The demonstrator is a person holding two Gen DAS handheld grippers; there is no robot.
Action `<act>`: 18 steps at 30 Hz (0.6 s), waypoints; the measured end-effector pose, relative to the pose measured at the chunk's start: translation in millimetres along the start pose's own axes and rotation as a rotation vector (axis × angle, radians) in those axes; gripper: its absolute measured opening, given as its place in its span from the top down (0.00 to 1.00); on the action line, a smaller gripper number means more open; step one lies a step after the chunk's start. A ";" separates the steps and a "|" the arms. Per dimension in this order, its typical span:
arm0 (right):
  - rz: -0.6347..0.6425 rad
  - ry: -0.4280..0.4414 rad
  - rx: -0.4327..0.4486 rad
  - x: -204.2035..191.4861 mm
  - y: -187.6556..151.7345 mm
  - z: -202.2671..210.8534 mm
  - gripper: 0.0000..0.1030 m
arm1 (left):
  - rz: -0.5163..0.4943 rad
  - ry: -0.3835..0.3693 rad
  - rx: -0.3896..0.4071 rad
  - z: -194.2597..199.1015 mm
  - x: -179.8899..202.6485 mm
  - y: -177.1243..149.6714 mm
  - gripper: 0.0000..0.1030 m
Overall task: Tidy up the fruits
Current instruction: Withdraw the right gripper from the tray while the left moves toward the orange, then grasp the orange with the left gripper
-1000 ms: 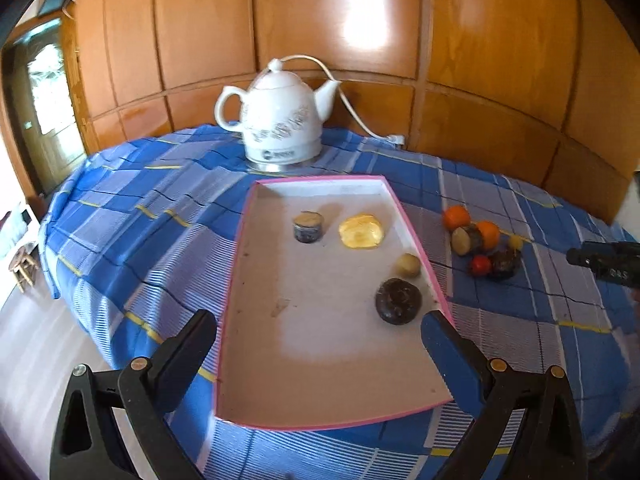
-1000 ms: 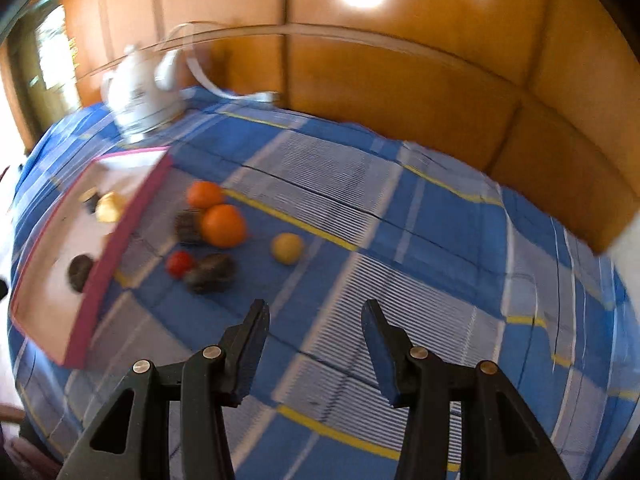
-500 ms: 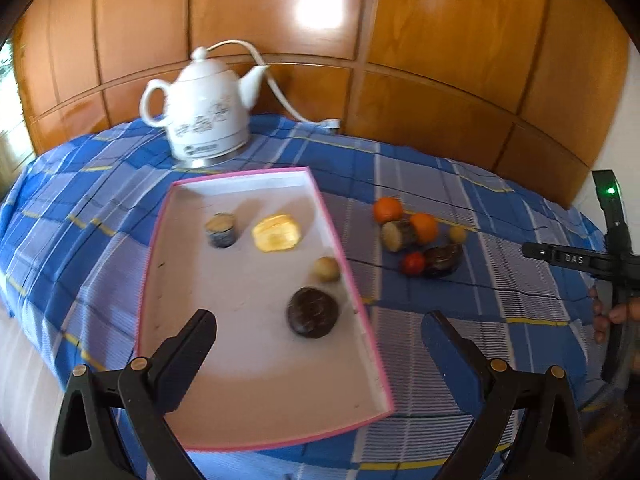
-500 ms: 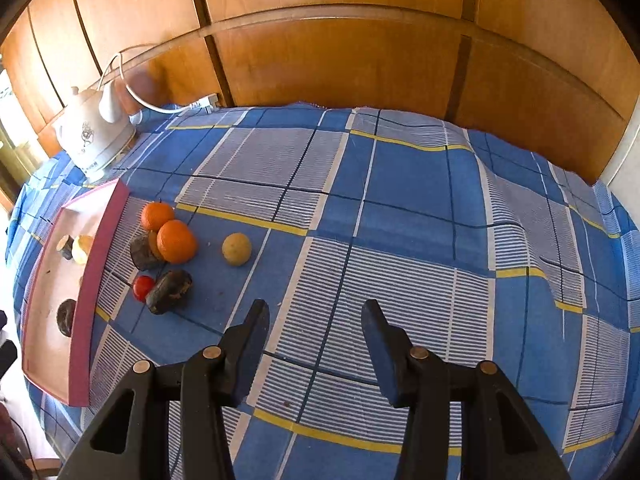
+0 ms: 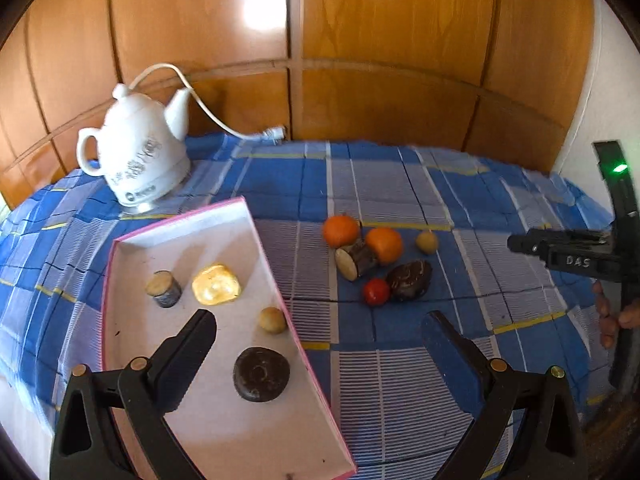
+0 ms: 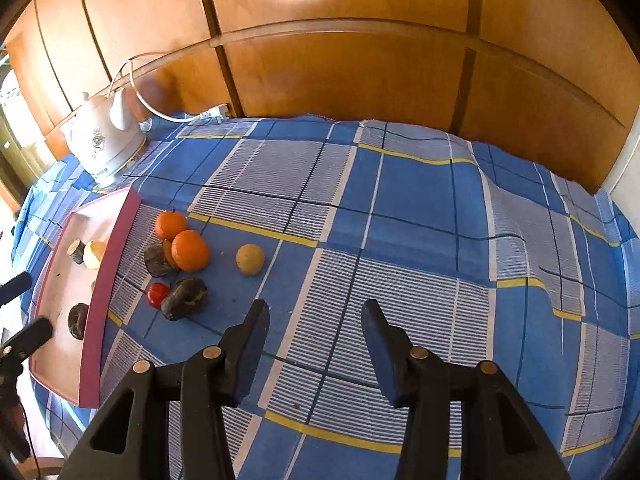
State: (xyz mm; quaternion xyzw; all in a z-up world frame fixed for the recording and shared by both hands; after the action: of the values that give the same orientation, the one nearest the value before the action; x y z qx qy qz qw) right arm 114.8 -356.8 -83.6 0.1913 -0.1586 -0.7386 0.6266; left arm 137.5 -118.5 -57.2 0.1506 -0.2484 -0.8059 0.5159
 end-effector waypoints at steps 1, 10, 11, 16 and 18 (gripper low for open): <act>0.005 0.000 0.003 -1.2 0.3 0.7 0.53 | -0.006 0.005 -0.013 -3.3 1.0 0.6 0.00; 0.031 0.004 0.026 -8.8 1.7 6.8 0.53 | 0.043 -0.014 -0.094 -30.1 -2.3 13.1 0.13; 0.033 0.005 0.027 -9.5 1.8 6.9 0.53 | 0.043 -0.024 -0.102 -32.8 -1.7 14.5 0.18; 0.040 0.008 0.030 -11.9 2.2 8.6 0.53 | -0.037 -0.072 -0.121 -40.2 15.1 16.1 0.29; 0.040 0.010 0.032 -11.8 2.4 9.3 0.53 | -0.068 -0.081 -0.126 -43.4 21.4 17.2 0.39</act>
State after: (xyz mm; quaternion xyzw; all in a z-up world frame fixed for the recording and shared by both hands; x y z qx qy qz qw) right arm 114.1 -345.6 -73.3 0.2017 -0.1709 -0.7225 0.6388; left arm 163.2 -154.5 -83.3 0.0935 -0.2124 -0.8425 0.4861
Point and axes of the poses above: each gripper's, at about its wrist camera, not at the fingertips, and z roughly against the way its jaws point, x to its right, y to its top, the point moved 6 cm from there along -z, roughly the way its jaws point, and after that the axes turned 6 degrees about -x, right-handed, at the moved point
